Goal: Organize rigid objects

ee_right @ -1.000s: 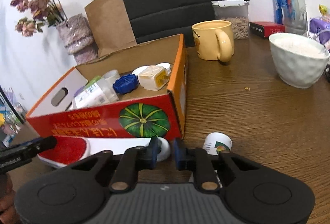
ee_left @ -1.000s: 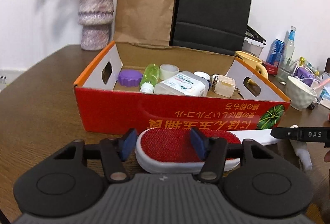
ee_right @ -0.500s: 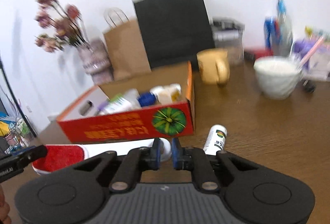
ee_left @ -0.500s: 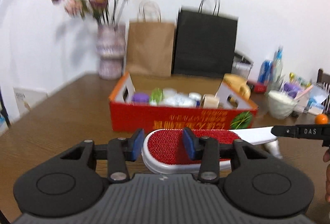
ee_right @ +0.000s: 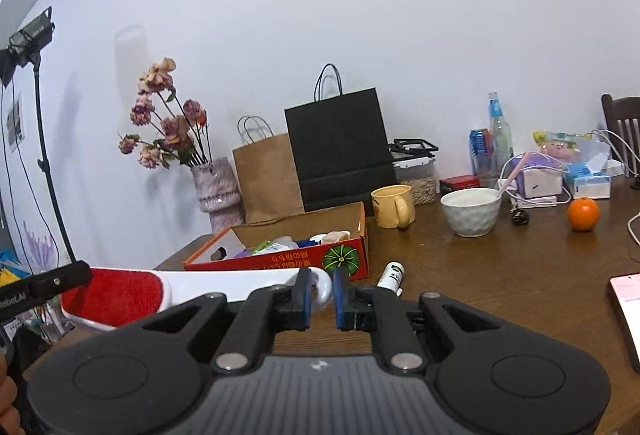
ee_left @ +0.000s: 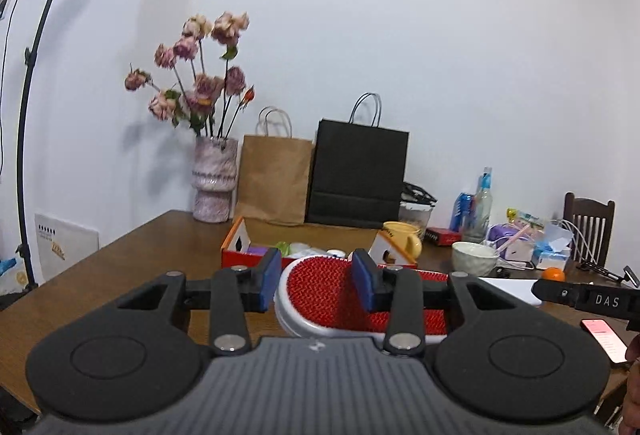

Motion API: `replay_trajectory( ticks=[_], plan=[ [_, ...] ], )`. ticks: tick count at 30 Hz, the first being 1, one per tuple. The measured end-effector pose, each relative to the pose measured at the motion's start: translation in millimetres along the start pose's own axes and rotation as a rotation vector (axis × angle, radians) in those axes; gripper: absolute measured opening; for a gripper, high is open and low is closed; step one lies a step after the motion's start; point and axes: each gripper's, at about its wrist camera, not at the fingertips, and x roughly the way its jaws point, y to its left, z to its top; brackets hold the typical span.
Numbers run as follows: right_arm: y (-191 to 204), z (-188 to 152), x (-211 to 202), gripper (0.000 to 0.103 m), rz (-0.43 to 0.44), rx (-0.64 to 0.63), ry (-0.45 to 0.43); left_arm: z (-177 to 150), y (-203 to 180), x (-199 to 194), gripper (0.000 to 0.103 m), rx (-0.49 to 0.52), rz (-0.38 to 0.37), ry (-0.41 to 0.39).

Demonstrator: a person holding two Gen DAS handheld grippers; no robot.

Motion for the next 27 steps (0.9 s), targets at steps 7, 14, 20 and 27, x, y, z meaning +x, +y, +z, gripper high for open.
replay_trajectory(
  ticks=[7,14,20,27],
  plan=[
    [4,4,-13,0.012,0.009,0.005,-0.027,7,-1,-12,0.039,0.001,-0.005,-0.04],
    [19,47,22,0.012,0.03,-0.008,-0.115,52,2,21,0.039,0.042,-0.004,-0.148],
    [36,118,86,0.011,0.1,-0.038,-0.146,113,15,90,0.03,0.022,0.015,-0.158],
    [73,119,207,0.008,0.137,-0.119,-0.041,124,5,193,0.014,0.075,-0.136,-0.13]
  ],
)
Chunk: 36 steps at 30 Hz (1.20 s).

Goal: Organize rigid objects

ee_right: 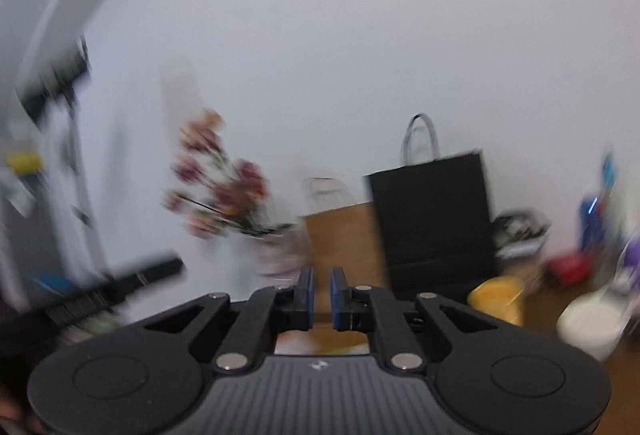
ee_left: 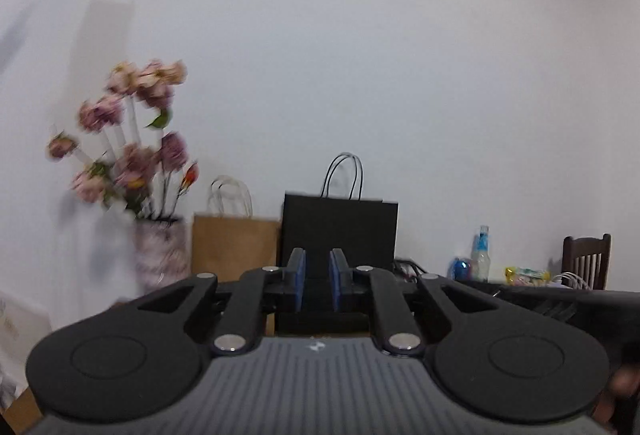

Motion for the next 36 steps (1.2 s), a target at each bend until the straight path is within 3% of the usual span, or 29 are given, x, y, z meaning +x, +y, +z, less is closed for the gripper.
replay_trajectory(
  ticks=[2,4,5,7,8,9,10,13,15,19,24,29,36],
  plan=[
    [-5,-25,48,0.007,-0.061,-0.009,0.087,-28,10,43,0.015,0.013,-0.006,0.041],
    [-16,-53,70,0.007,-0.067,0.028,0.181,-52,22,72,0.015,0.048,0.078,0.239],
    [-22,-66,68,0.01,-0.042,0.036,0.194,-62,31,69,0.019,0.031,0.094,0.275],
    [-28,-90,61,0.016,-0.01,0.013,0.228,-77,58,40,0.05,-0.01,0.066,0.284],
    [-32,-101,59,0.032,0.001,0.002,0.266,-82,70,27,0.078,-0.027,0.069,0.288],
    [-34,-112,62,0.052,0.013,0.009,0.301,-85,81,19,0.086,-0.043,0.079,0.289],
    [-36,-121,67,0.055,0.027,0.029,0.334,-93,93,12,0.086,-0.047,0.095,0.309],
    [-31,-142,86,0.051,0.058,0.05,0.401,-110,117,13,0.086,0.0,0.209,0.423],
    [-26,-150,101,0.032,0.073,0.061,0.439,-124,133,19,0.086,-0.017,0.247,0.502],
    [-22,-160,119,0.028,0.061,0.138,0.469,-144,161,43,0.085,-0.112,0.233,0.579],
    [-26,-173,148,0.026,0.076,0.255,0.532,-157,171,61,0.077,-0.129,0.21,0.642],
    [-20,-185,160,0.017,0.069,0.279,0.553,-166,198,65,0.065,-0.3,0.142,0.641],
    [-25,-190,145,0.014,0.048,0.309,0.523,-162,185,47,0.055,-0.303,0.17,0.574]
  ],
)
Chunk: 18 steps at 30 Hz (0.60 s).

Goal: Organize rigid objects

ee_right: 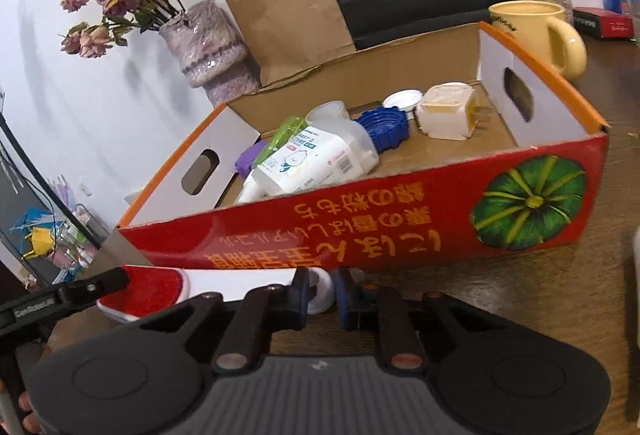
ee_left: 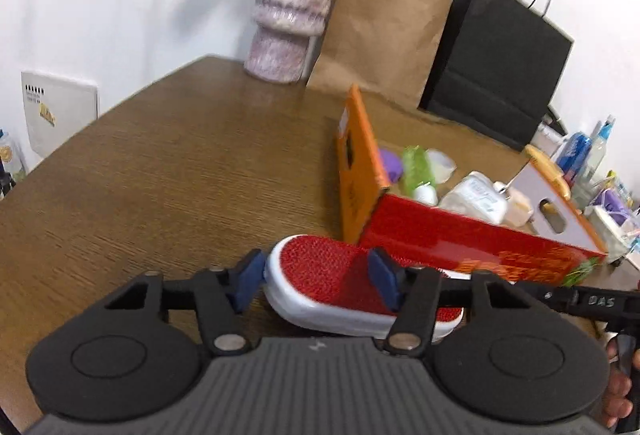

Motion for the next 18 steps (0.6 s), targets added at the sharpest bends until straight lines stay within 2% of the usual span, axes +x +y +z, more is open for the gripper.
replay_trajectory(
  ticks=[2,5,7,9,11,14,18],
  plan=[
    [-4,-5,-21,0.014,0.004,-0.015,-0.053,-4,-8,-15,0.055,0.017,-0.01,-0.04],
    [-2,-7,-67,0.014,-0.009,-0.066,-0.194,-4,-24,-48,0.055,0.028,-0.065,-0.118],
    [4,3,-90,0.014,-0.029,-0.1,-0.27,6,-37,-62,0.055,0.03,-0.099,-0.165],
    [5,25,-101,0.014,-0.04,-0.122,-0.3,26,-50,-63,0.055,0.026,-0.122,-0.178],
    [-6,52,-96,0.014,-0.032,-0.116,-0.292,48,-59,-54,0.055,0.012,-0.139,-0.166],
    [-40,88,-68,0.014,-0.008,-0.034,-0.218,68,-66,-20,0.054,-0.02,-0.136,-0.109],
    [-55,103,-41,0.014,-0.065,-0.033,-0.124,71,-77,22,0.054,-0.01,-0.114,-0.025]
  ],
)
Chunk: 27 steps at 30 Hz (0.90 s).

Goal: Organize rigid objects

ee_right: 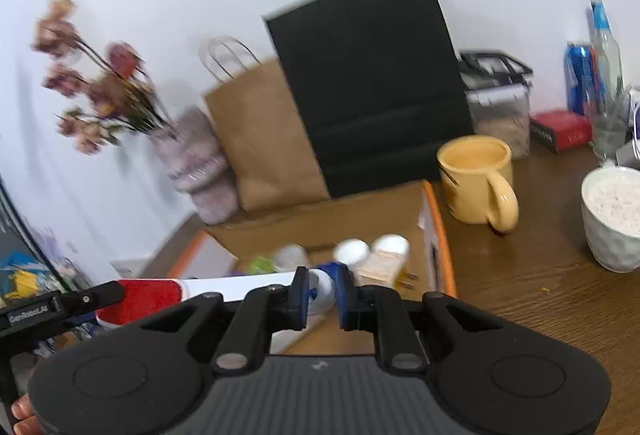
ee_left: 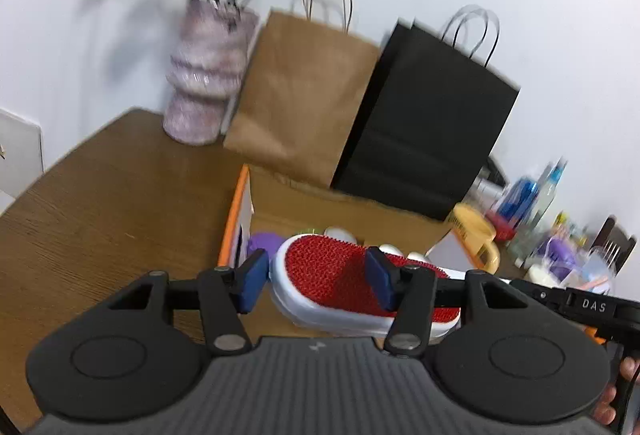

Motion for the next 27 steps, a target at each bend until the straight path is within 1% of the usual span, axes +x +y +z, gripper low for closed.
replay_trajectory(
  ticks=[3,5,6,7,9,12,14,16,18,20,22,23,24,25,26,27],
  plan=[
    [0,-7,19,0.016,-0.041,-0.035,0.048,-4,1,23,0.054,0.003,0.023,0.062],
    [-5,-13,26,0.018,-0.043,-0.023,0.069,-10,2,40,0.055,0.014,0.058,0.127],
    [-5,-15,28,0.018,-0.043,-0.023,0.072,-13,2,45,0.055,0.025,0.087,0.141],
    [-5,-17,28,0.022,-0.042,-0.026,0.07,-18,0,50,0.055,0.053,0.129,0.151],
    [-4,-19,27,0.039,-0.06,-0.044,0.067,-22,-2,48,0.062,0.085,0.154,0.145],
    [-2,-15,21,0.04,-0.08,-0.055,0.069,-19,-3,40,0.065,0.078,0.147,0.149],
    [-1,-11,13,0.04,-0.088,-0.056,0.064,-15,-9,32,0.067,0.092,0.166,0.128],
    [2,-6,-2,0.041,-0.087,-0.06,0.043,-10,-15,18,0.07,0.101,0.176,0.088],
    [6,-1,-20,0.046,-0.081,-0.063,0.014,-8,-23,4,0.072,0.111,0.176,0.063],
    [13,2,-39,0.048,-0.081,-0.075,-0.009,-7,-32,-14,0.073,0.125,0.178,0.02],
    [22,3,-60,0.05,-0.066,-0.094,-0.052,-8,-42,-36,0.079,0.146,0.18,-0.051],
    [28,1,-73,0.054,-0.053,-0.11,-0.088,-9,-47,-46,0.082,0.161,0.171,-0.085],
    [34,-1,-84,0.061,-0.045,-0.129,-0.122,-12,-51,-56,0.083,0.18,0.157,-0.128],
    [40,-4,-97,0.065,-0.041,-0.161,-0.17,-15,-56,-68,0.083,0.204,0.151,-0.175],
    [46,-9,-109,0.074,-0.045,-0.198,-0.223,-19,-61,-78,0.083,0.229,0.151,-0.216],
    [51,-16,-121,0.081,-0.052,-0.238,-0.279,-22,-66,-86,0.083,0.245,0.152,-0.249]
  ],
)
